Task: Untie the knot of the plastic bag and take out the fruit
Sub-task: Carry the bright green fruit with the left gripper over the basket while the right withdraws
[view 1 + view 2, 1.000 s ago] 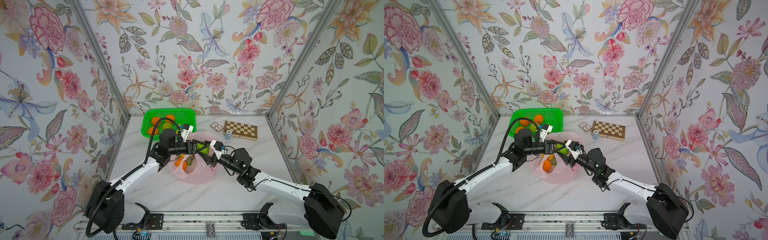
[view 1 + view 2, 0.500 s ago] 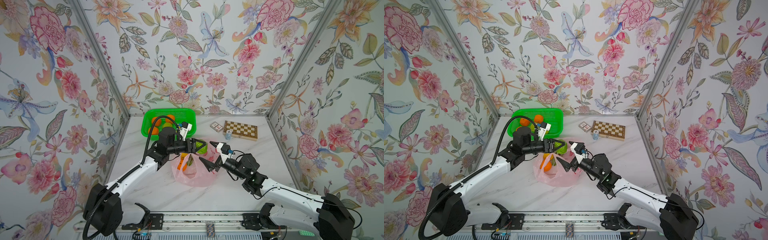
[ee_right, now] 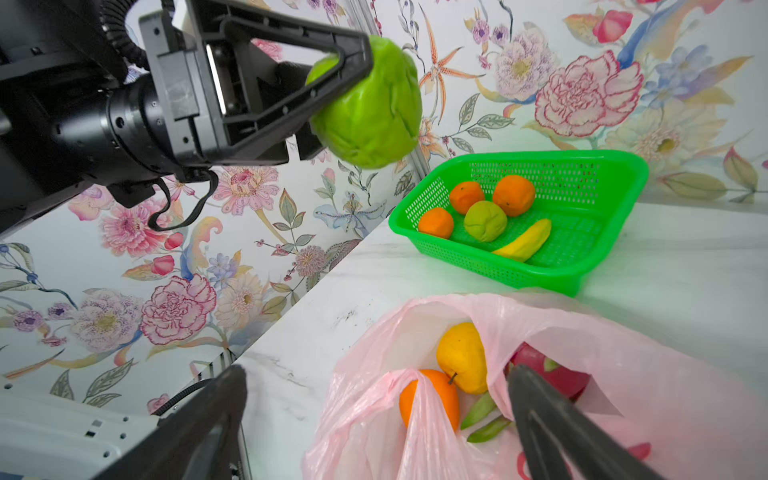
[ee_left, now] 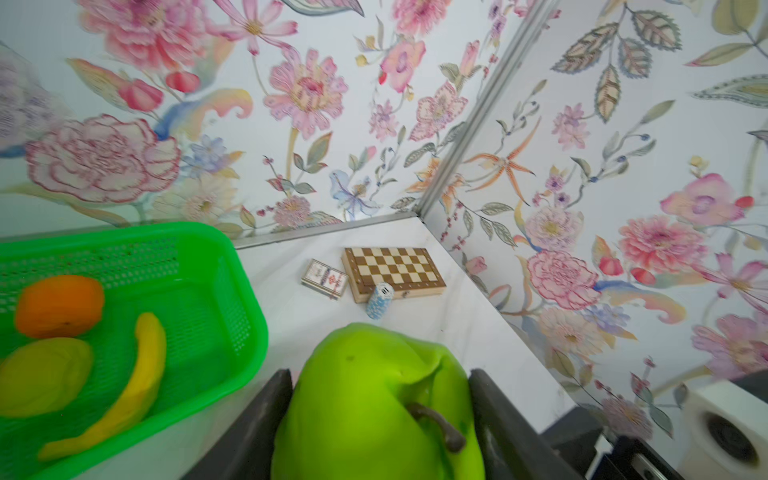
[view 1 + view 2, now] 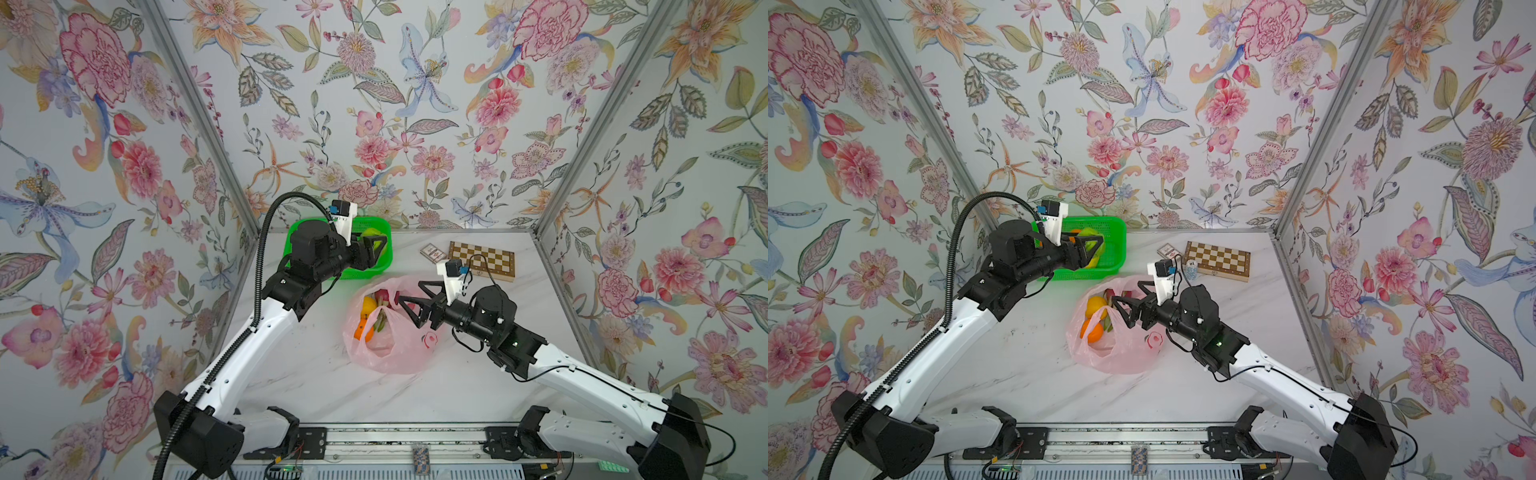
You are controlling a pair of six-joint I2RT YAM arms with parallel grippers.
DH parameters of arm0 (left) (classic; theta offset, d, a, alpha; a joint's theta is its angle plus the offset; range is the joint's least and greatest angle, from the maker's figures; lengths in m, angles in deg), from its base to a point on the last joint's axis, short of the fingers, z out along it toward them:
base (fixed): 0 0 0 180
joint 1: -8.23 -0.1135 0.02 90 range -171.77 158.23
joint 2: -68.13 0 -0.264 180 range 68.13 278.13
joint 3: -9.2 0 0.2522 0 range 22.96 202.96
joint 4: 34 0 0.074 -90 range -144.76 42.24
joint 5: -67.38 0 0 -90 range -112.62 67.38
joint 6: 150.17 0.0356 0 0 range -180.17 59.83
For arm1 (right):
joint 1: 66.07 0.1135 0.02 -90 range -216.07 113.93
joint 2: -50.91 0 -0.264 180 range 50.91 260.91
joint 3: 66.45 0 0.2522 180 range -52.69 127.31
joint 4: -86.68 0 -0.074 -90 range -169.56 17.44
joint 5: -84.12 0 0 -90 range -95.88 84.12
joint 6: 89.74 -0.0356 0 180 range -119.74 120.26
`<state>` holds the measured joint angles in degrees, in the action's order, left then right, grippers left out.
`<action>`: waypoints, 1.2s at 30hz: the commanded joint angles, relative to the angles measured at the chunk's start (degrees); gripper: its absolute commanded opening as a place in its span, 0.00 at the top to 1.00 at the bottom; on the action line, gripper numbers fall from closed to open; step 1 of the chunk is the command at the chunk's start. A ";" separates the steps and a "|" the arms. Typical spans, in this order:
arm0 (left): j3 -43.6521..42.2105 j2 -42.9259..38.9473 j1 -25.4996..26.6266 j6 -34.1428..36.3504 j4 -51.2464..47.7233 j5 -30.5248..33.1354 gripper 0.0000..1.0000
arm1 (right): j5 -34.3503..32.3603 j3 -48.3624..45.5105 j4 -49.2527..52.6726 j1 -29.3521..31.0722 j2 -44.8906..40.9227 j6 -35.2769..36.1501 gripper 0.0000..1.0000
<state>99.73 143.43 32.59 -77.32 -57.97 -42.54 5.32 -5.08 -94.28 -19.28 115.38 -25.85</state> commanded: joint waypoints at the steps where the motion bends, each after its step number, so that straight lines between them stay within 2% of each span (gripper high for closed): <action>1: 3.91 4.53 -3.00 5.64 -3.07 7.70 0.47 | 4.19 6.01 12.96 0.19 3.87 -4.63 0.01; 7: 10.57 13.67 -7.65 10.11 -5.68 14.28 0.49 | 5.02 13.12 21.20 1.69 9.50 -4.47 0.02; 15: 19.47 28.65 -10.25 14.71 -10.28 17.24 0.50 | 3.67 12.79 20.21 2.78 9.75 -5.09 0.02; 23: 31.25 44.54 -11.62 16.88 -16.26 16.98 0.51 | 1.59 10.93 19.57 3.54 8.09 -5.69 0.02; 28: 38.73 52.93 -11.61 16.03 -17.74 12.22 0.51 | 0.85 10.48 19.29 3.62 7.93 -5.86 0.02; 36: 58.00 68.46 -12.27 13.87 -23.75 11.99 0.51 | 1.24 11.79 19.71 4.05 9.04 -5.95 0.02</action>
<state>151.70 208.15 21.29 -62.17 -77.71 -29.89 6.96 6.44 -75.02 -15.76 124.63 -31.33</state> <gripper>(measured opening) 0.655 0.978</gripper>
